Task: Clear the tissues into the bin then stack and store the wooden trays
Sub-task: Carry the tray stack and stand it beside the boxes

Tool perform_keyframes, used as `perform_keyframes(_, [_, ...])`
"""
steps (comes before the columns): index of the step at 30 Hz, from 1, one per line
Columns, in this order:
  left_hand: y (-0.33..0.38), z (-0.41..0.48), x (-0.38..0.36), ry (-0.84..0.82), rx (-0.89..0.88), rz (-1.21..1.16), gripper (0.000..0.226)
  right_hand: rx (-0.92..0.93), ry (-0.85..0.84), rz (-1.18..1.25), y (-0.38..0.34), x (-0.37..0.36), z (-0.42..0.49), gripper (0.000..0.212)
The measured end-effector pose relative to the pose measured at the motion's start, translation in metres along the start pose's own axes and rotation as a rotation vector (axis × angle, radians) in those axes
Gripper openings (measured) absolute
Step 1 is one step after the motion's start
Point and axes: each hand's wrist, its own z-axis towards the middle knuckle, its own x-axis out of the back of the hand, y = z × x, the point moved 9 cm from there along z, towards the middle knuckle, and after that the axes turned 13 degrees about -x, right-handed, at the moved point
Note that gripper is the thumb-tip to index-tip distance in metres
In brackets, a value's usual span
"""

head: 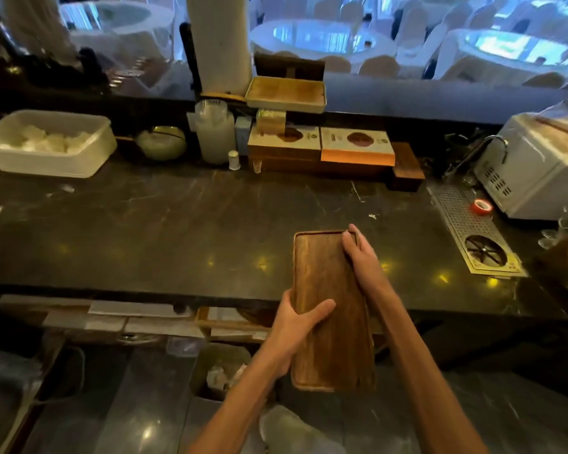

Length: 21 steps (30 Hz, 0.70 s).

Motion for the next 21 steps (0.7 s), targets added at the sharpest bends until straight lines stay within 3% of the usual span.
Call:
perform_keyframes(6, [0.004,-0.006,-0.032,0.015,-0.054,0.005,0.089,0.017,-0.039,0.131,0.045,0.031,-0.065,0.053])
perform_keyframes(12, [-0.012,0.010,-0.085,-0.062,-0.039,0.132,0.094,-0.166,-0.013,0.208,0.127,0.073,-0.105,0.074])
perform_keyframes(21, [-0.035,0.067,-0.241,-0.153,0.018,0.108,0.095,-0.261,0.017,0.343,0.151,0.220,-0.083,0.080])
